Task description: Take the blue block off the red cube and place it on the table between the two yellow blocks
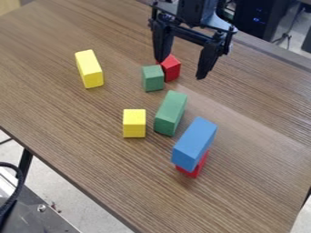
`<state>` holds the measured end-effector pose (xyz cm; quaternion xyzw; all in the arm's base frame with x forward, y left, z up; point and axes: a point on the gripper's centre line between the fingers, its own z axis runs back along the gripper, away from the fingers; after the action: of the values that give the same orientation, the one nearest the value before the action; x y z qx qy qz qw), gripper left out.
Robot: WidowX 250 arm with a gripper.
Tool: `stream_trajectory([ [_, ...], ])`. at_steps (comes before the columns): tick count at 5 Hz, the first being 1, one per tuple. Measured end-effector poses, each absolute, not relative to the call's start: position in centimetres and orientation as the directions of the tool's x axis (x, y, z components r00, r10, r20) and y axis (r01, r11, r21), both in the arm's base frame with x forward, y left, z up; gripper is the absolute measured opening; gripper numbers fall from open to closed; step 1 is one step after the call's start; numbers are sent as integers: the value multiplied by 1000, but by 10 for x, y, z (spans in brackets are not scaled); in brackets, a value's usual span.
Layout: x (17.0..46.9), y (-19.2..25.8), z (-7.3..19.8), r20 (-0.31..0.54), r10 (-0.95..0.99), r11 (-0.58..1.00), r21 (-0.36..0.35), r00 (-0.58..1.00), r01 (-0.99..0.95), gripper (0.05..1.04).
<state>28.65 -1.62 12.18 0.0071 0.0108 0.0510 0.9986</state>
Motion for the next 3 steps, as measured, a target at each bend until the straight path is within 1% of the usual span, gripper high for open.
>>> stream_trajectory([
  [1, 283, -17, 114, -51, 106, 994, 13, 993, -105, 999],
  [2, 273, -25, 106, -98, 170, 984, -31, 980, -174, 999],
  [3, 267, -28, 104, -124, 210, 977, -5, 970, -213, 999],
])
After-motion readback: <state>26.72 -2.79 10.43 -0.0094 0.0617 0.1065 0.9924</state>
